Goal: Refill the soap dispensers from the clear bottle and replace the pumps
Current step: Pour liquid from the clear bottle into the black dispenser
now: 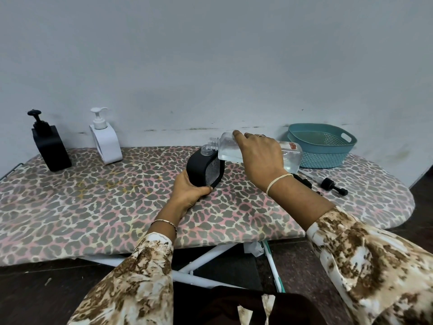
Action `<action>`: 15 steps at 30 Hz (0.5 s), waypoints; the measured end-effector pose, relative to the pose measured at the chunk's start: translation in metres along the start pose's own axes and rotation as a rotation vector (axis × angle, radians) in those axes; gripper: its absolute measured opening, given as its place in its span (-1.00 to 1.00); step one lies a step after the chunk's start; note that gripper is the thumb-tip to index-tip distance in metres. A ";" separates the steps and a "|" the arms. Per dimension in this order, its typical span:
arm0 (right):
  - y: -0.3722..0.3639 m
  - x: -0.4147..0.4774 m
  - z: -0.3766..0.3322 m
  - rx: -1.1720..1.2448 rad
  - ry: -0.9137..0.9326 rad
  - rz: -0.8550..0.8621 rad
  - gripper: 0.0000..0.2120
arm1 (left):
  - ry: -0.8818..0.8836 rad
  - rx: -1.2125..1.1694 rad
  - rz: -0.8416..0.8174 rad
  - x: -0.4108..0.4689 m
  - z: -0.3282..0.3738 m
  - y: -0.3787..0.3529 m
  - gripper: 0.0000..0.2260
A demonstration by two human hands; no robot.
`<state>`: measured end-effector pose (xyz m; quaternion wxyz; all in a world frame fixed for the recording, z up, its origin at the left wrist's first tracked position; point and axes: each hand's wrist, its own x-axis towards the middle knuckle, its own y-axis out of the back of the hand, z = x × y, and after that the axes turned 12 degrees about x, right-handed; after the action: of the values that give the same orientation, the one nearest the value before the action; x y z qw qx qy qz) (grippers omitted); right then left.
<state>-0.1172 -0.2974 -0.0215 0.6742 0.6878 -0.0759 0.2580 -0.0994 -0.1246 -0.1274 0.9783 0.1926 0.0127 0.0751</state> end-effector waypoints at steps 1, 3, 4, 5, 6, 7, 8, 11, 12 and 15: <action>0.000 0.000 0.000 0.000 -0.001 -0.002 -0.31 | 0.000 -0.001 -0.001 0.000 0.000 0.000 -0.48; 0.001 0.000 -0.001 0.002 0.000 -0.005 -0.32 | 0.003 0.000 -0.003 0.000 0.000 0.000 -0.46; 0.001 0.000 -0.001 0.002 0.002 -0.004 -0.32 | 0.006 0.003 -0.001 0.000 0.000 0.000 -0.46; 0.000 0.001 -0.001 0.003 0.003 -0.003 -0.31 | 0.007 0.006 0.002 0.001 0.000 0.000 -0.45; 0.000 0.001 -0.001 0.002 0.005 -0.002 -0.30 | 0.009 0.010 0.004 0.001 0.000 0.000 -0.45; 0.000 0.001 0.000 0.001 0.006 -0.001 -0.29 | 0.011 0.013 0.006 0.001 0.000 0.000 -0.45; 0.000 0.001 0.000 0.001 0.006 -0.002 -0.30 | 0.011 0.014 0.005 0.001 -0.001 -0.001 -0.45; 0.000 0.000 0.000 0.006 0.006 0.000 -0.33 | 0.017 0.017 -0.002 0.001 0.000 0.000 -0.44; 0.000 0.000 0.000 0.006 0.007 0.002 -0.34 | 0.020 0.019 -0.004 0.001 0.000 0.000 -0.44; 0.000 0.000 0.000 0.004 0.012 0.010 -0.35 | 0.019 0.024 -0.002 0.002 0.000 0.000 -0.44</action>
<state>-0.1171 -0.2969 -0.0211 0.6721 0.6871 -0.0751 0.2656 -0.0974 -0.1246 -0.1278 0.9759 0.2034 0.0233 0.0760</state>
